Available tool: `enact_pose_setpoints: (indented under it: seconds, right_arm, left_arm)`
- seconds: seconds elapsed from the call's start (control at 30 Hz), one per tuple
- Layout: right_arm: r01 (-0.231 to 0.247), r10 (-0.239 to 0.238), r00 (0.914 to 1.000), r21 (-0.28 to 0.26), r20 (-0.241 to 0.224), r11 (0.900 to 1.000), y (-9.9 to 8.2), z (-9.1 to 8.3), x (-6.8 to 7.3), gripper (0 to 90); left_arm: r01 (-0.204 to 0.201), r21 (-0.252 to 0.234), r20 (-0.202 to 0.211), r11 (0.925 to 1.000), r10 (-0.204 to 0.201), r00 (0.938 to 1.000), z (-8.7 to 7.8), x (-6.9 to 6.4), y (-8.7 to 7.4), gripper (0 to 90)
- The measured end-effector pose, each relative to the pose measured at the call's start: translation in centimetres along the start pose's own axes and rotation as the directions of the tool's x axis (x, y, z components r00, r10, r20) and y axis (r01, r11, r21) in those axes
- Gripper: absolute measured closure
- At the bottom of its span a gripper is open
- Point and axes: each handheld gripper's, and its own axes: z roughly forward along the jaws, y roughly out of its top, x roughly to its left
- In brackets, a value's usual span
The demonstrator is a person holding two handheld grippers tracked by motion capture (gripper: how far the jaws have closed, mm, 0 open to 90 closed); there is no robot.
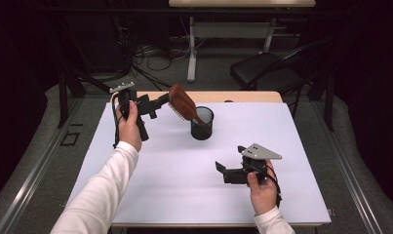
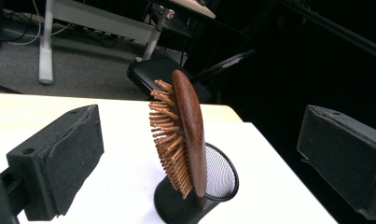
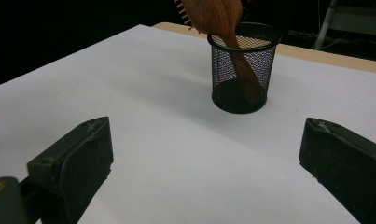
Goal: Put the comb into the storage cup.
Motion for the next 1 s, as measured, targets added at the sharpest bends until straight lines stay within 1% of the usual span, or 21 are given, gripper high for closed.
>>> enact_pose_setpoints:
  seconds: [0.1,0.13,0.2,0.3,0.5,0.6,0.73,0.87,0.9,0.93,1.0]
  right_arm:
    - [-0.003,0.003,1.0,-0.003,-0.001,1.0,0.0,0.0,0.0,2.6]
    - [-0.003,0.003,1.0,-0.003,-0.001,1.0,0.0,0.0,0.0,2.6]
    - [-0.002,0.002,1.0,-0.001,0.001,1.0,0.0,0.0,-0.1,2.6]
    - [0.001,-0.001,1.0,-0.005,0.001,1.0,0.0,0.0,-0.1,2.6]
    - [-0.003,0.003,1.0,-0.007,0.001,1.0,0.1,-0.1,-0.1,2.6]
    - [-0.003,0.003,1.0,-0.008,0.001,1.0,0.1,-0.1,-0.1,2.6]
    - [0.001,-0.001,1.0,-0.006,0.0,1.0,0.1,-0.1,-0.1,2.6]
    - [0.0,0.0,1.0,-0.006,0.003,1.0,0.1,-0.1,-0.1,2.6]
    - [0.0,0.0,1.0,-0.006,0.003,1.0,0.1,-0.1,-0.1,2.6]
    - [0.001,-0.001,1.0,-0.007,0.004,1.0,0.1,-0.1,-0.1,2.6]
    - [0.001,-0.001,1.0,-0.008,0.005,1.0,0.1,-0.2,-0.1,2.6]
  left_arm:
    - [-0.017,0.041,0.004,0.999,0.016,0.9999,0.0,-0.1,-0.2,0.4]
    - [-0.016,0.046,0.009,0.9988,0.015,0.9998,0.0,-0.1,-0.2,0.4]
    - [-0.026,0.048,0.009,0.9985,0.026,0.9996,-0.2,-0.1,-0.3,0.4]
    - [-0.036,0.055,0.023,0.9979,0.035,0.9991,-0.5,-0.3,-0.2,0.4]
    - [-0.074,0.086,0.055,0.9935,0.07,0.996,-1.3,-0.6,-0.1,0.4]
    - [-0.108,0.111,0.066,0.988,0.101,0.9927,-1.6,-0.6,-0.2,0.4]
    - [-0.14,0.136,0.091,0.9809,0.128,0.9876,-2.0,-0.9,-0.5,0.4]
    - [-0.189,0.151,0.106,0.9703,0.174,0.979,-2.5,-1.4,-0.7,0.4]
    - [-0.205,0.154,0.11,0.9665,0.19,0.9757,-2.6,-1.5,-0.7,0.4]
    - [-0.212,0.158,0.114,0.9644,0.196,0.974,-2.7,-1.6,-0.8,0.4]
    - [-0.23,0.163,0.133,0.9592,0.21,0.9686,-2.9,-2.0,-0.9,0.4]
